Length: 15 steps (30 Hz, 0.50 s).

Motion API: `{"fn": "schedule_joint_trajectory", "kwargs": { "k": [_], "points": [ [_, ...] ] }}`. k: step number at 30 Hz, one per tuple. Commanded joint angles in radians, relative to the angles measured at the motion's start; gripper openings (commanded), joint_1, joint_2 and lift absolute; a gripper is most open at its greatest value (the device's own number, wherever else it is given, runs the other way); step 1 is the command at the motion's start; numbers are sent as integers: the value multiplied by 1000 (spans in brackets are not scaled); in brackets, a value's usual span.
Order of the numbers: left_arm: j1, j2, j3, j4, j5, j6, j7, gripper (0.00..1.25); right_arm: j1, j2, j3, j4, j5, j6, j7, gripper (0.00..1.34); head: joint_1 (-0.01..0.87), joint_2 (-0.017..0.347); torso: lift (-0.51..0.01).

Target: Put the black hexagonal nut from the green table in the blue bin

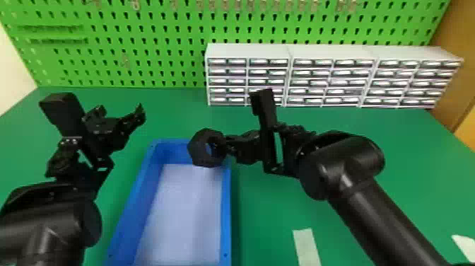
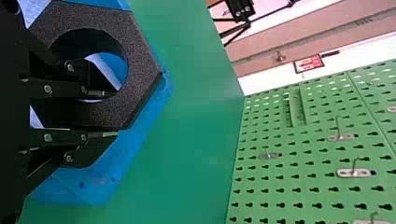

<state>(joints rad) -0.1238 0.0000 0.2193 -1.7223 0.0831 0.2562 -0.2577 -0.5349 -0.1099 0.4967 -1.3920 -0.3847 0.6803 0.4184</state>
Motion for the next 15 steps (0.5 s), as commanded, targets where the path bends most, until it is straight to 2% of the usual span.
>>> {"fn": "schedule_joint_trajectory", "kwargs": {
  "k": [1,15],
  "points": [
    [0,-3,-1,1,0,0,0,1005,-7,2,23,24,-5,-2,3,204,686,51,-97],
    [0,-3,-1,1,0,0,0,1005,-19,10,60,47,-26,-25,5,204,686,51,-97]
  ]
}}
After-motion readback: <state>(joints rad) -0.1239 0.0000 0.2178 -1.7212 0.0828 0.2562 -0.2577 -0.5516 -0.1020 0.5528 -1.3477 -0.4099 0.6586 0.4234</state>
